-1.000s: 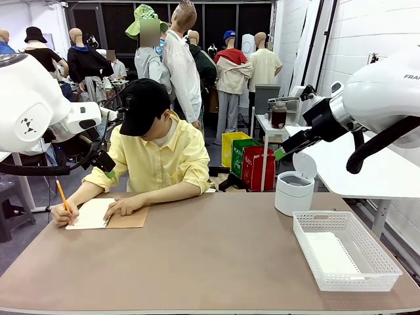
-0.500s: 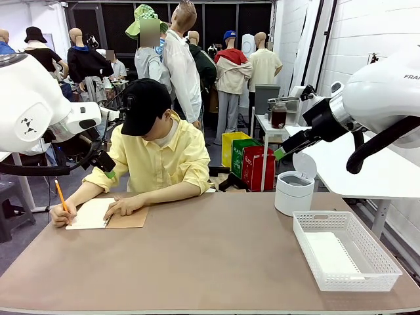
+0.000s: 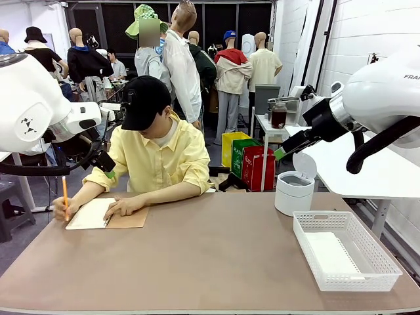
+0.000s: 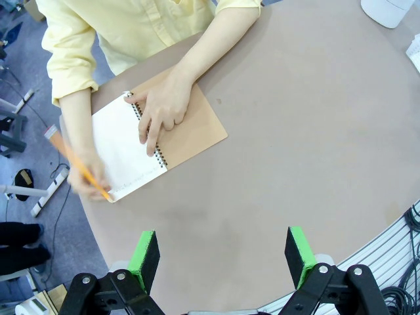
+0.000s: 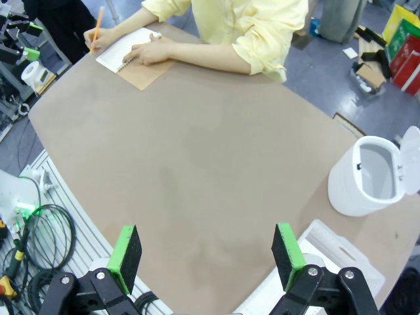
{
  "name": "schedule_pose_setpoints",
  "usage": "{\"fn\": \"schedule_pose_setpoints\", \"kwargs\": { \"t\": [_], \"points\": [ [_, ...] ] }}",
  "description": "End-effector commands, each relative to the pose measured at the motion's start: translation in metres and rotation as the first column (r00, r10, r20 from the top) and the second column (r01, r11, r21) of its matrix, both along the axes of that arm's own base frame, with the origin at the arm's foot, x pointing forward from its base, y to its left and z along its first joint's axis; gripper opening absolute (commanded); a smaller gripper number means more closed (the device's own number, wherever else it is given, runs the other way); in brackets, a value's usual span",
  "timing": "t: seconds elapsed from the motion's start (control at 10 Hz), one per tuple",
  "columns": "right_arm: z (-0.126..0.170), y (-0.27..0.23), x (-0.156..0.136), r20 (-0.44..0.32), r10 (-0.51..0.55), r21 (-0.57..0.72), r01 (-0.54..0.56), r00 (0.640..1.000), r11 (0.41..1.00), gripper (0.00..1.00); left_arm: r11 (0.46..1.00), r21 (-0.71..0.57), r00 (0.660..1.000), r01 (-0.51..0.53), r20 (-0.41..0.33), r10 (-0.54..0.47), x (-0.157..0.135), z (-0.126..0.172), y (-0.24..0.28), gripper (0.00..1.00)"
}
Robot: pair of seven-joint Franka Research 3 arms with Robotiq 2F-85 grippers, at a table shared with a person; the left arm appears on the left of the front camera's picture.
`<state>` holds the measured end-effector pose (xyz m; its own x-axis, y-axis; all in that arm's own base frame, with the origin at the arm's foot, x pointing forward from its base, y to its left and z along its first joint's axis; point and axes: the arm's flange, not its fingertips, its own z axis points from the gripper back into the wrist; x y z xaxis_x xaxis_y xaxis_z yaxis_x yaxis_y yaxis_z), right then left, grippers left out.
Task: Sort the paper based on its condition.
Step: If a person hands you a paper, place it in the Organizing basket , and if it's crumpled, put it in the Trash can.
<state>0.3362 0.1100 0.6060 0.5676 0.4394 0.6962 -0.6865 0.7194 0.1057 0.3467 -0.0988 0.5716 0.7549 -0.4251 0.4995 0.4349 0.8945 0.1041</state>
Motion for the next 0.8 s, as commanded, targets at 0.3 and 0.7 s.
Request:
{"fn": "schedule_pose_setpoints", "kwargs": {
  "t": [0.3,0.7],
  "points": [
    [0.0008,-0.0002,-0.0003,-0.007,0.006,0.0,-0.006,1.0,1.0,1.0,1.0,0.004,1.0,0.0,0.002,0.0,0.0002,0.0003,0.0015,1.0],
    [0.0008,-0.0002,-0.0003,-0.007,0.006,0.0,-0.006,1.0,1.0,1.0,1.0,0.004,1.0,0.0,0.002,0.0,0.0002,0.0003,0.0015,1.0]
  ]
}}
